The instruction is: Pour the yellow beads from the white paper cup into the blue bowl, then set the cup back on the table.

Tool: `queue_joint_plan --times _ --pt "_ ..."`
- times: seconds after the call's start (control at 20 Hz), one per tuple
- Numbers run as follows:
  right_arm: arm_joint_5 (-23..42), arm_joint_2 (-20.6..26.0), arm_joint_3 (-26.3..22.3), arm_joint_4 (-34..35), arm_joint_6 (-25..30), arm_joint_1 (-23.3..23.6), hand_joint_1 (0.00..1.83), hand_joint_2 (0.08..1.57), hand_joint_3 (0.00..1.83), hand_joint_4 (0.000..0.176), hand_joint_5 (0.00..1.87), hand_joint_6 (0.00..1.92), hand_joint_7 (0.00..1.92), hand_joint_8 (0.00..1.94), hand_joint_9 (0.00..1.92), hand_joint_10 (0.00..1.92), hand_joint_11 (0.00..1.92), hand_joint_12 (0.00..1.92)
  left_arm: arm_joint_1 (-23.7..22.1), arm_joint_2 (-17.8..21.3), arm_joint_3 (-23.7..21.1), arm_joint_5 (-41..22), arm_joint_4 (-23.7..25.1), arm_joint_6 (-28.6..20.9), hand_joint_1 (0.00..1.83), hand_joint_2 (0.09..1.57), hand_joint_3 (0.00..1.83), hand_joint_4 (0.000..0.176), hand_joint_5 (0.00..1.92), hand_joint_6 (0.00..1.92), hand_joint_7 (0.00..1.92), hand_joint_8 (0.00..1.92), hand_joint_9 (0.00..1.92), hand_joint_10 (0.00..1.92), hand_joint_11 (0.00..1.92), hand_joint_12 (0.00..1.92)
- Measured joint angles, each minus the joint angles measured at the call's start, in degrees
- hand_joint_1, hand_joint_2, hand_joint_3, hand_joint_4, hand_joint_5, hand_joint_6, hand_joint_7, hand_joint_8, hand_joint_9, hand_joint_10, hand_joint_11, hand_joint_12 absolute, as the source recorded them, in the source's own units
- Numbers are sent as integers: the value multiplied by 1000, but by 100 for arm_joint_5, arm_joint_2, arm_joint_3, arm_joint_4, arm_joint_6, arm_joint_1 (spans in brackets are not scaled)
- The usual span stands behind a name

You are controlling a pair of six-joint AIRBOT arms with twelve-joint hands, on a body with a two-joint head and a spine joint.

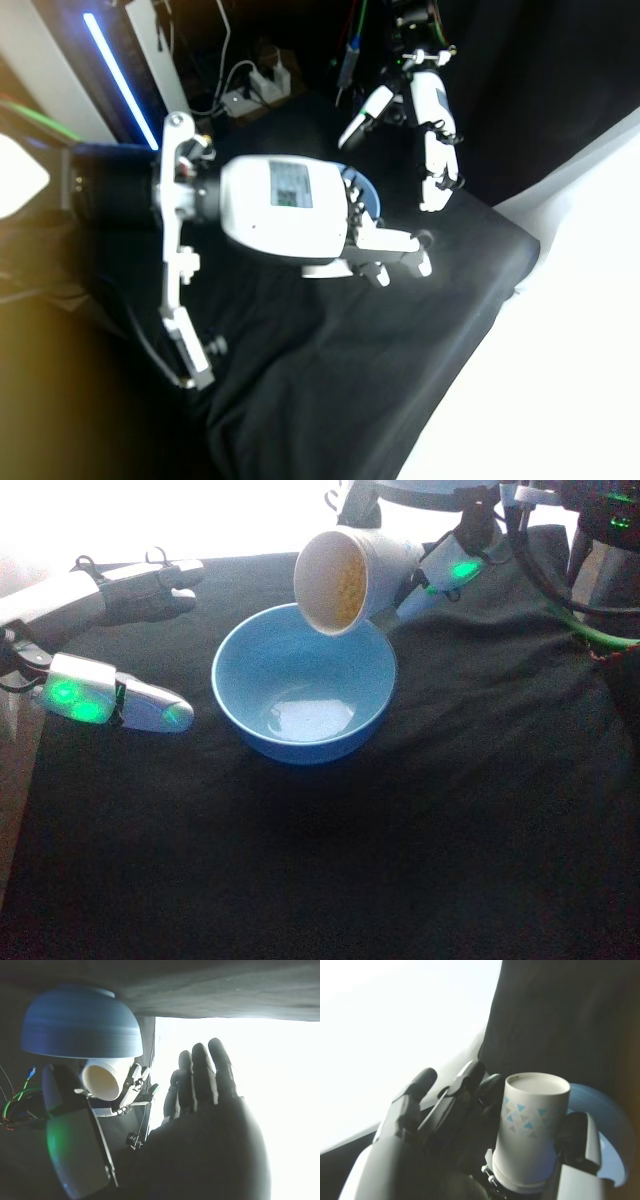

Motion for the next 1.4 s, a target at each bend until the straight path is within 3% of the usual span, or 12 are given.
queue_joint_plan --times 0.05,0.15,0.35,0.6,0.7,0.8,0.85,0.95,1.15,1.3,1.35,1.4 --pt "-13 0 -9 -24 2 2 1243 1092 0 0 1104 869 927 822 740 20 0 648 -2 0 0 -2 0 0 814 770 0 26 133 7 301 0 287 2 27 608" --pt "-87 4 -52 -258 4 55 1172 1089 0 0 1033 885 913 122 623 17 0 565 0 0 13 -2 4 -2 802 761 0 49 128 3 301 1 287 2 29 606" --pt "-142 4 -175 -588 11 168 1155 1069 2 0 1073 822 931 1 644 3 0 685 0 0 24 0 11 -2 816 757 0 37 129 2 301 0 286 1 33 607" --pt "-203 9 -232 -835 17 210 1251 1115 3 0 951 1035 980 958 637 8 0 498 -2 0 35 0 9 -2 810 759 0 38 134 2 305 5 288 9 31 592" --pt "-232 11 -284 -949 20 210 1117 1111 0 0 978 1013 884 130 559 1 0 347 0 -4 35 2 11 -4 810 762 1 36 133 1 303 3 282 5 23 584" --pt "-229 9 -330 -1019 22 258 1120 1101 2 0 996 989 940 19 557 4 0 262 0 -4 35 0 13 -4 814 767 3 35 138 3 299 1 276 2 19 576" --pt "-219 9 -354 -1038 20 278 1065 1119 2 50 958 1042 855 3 526 0 0 308 0 -4 35 0 13 -4 810 762 1 49 142 0 301 0 273 0 35 533" --pt "-205 9 -387 -1158 20 315 1229 1153 2 0 872 1170 906 1062 682 9 1 411 -2 -4 35 4 13 -4 804 761 0 46 147 1 305 1 272 0 28 516" --pt "-229 11 -461 -1364 24 339 1154 1060 0 0 1093 822 1002 64 600 3 0 329 0 -4 35 2 13 -4 806 763 1 47 132 0 298 0 276 3 40 519" --pt "-236 11 -509 -1462 26 350 1134 1079 1 0 1046 897 1023 9 627 5 0 399 -2 -4 35 4 13 -4 818 759 0 39 150 6 312 4 285 4 49 530" --pt "-229 9 -522 -1488 26 350 1236 1081 23 0 997 976 1038 706 672 2 1 466 -2 -4 35 7 11 -7 812 759 0 36 146 3 311 3 283 3 36 527" --pt "-227 11 -520 -1506 26 352 1153 1092 4 0 1011 954 959 352 639 2 0 433 -2 -4 35 4 13 -7 813 756 0 38 148 3 302 0 280 1 40 531"
